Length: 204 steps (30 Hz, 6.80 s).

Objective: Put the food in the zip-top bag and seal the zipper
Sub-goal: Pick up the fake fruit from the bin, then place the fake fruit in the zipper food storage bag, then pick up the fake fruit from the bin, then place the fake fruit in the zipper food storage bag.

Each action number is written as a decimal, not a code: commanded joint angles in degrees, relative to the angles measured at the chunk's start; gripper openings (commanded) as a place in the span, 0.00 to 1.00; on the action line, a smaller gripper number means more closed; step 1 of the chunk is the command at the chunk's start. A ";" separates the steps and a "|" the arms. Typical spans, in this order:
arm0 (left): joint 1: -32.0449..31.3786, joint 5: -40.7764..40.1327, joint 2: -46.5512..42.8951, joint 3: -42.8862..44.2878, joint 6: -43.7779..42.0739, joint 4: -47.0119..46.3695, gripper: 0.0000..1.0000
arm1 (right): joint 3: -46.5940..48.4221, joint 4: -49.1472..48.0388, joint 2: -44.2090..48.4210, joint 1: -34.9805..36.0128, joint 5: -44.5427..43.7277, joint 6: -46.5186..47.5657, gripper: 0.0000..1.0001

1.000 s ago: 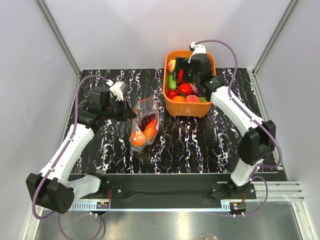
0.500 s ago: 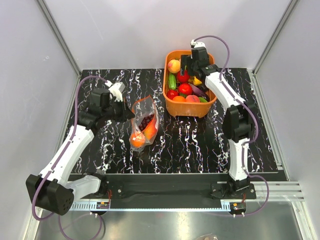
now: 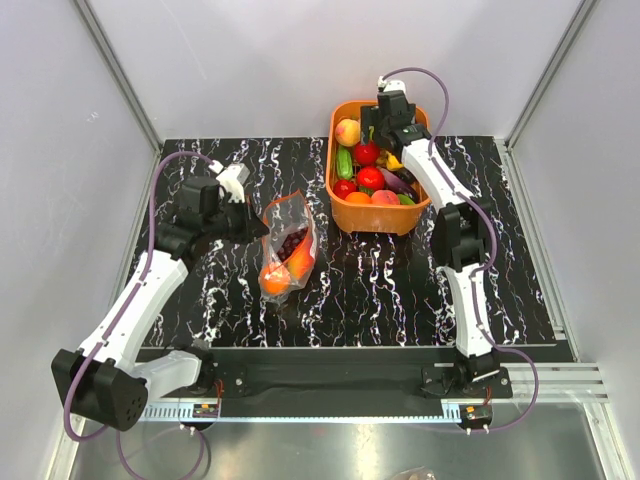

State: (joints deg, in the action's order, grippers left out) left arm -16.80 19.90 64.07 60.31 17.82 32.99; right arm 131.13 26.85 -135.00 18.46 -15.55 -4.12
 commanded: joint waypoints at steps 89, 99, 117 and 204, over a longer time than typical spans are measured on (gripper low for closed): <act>0.27 -1.80 -7.12 -2.40 -1.65 -4.52 0.00 | -45.35 -13.41 39.21 34.01 19.95 5.70 0.59; 0.27 -2.41 -7.12 -2.57 -1.65 -4.52 0.00 | -44.39 -12.70 40.52 33.93 16.17 5.53 0.95; 0.27 -1.18 -6.33 -2.66 -2.79 -6.10 0.00 | -33.85 -4.62 36.49 7.74 23.19 -3.44 0.91; 0.36 -2.59 -7.73 -2.22 -6.13 -5.31 0.01 | -42.09 -7.67 51.49 14.41 49.46 0.00 0.31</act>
State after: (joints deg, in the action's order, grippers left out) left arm -16.80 17.74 57.69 57.47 12.03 30.06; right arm 92.03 24.47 -87.26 31.68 30.09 -2.15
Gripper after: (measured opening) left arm 0.014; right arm 0.549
